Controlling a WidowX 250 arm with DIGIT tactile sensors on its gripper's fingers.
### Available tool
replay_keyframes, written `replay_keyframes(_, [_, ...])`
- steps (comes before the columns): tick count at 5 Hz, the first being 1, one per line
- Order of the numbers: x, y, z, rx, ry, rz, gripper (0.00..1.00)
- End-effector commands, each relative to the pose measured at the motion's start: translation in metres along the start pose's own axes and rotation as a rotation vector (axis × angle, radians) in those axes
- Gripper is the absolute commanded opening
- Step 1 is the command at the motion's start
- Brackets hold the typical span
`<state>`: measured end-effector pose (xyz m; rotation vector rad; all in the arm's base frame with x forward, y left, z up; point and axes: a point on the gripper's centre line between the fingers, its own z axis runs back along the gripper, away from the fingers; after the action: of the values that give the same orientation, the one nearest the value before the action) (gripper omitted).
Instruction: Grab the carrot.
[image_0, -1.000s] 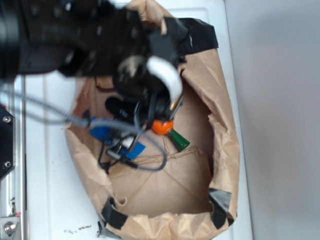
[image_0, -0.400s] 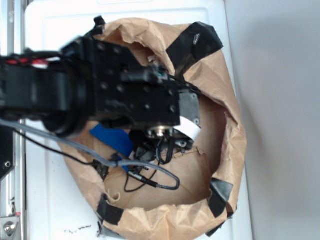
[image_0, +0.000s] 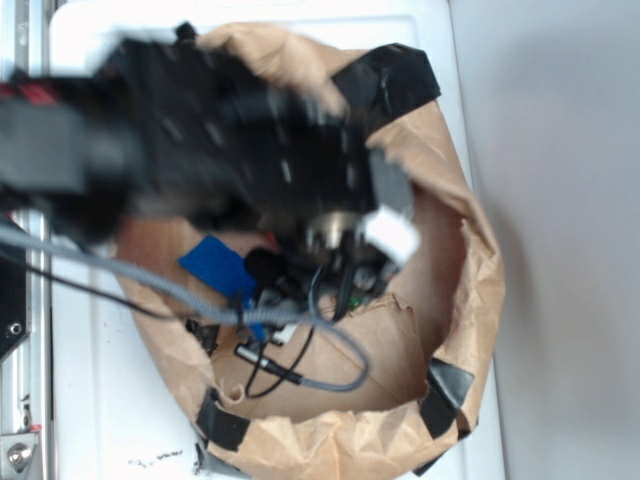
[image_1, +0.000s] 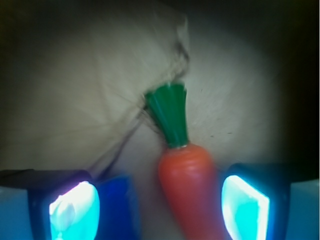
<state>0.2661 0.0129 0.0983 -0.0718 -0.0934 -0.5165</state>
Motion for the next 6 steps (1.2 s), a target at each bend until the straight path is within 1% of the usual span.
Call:
replay_keyframes(1, [-0.003,-0.010,0.057,-0.019,-0.070,-0.041,1.00])
replay_keyframes(2, [-0.005,-0.008,0.034,0.025,-0.069,-0.033,1.00])
replay_keyframes(3, [-0.002,0.006,0.015,0.038,-0.066,-0.005,1.00])
replay_keyframes(4, [0.003,0.025,-0.005,0.036,-0.057,0.019,1.00])
replay_keyframes(5, [0.011,0.032,-0.024,0.076,-0.039,0.045,1.00])
replay_keyframes(6, [0.007,0.032,-0.043,0.127,-0.013,0.024,1.00])
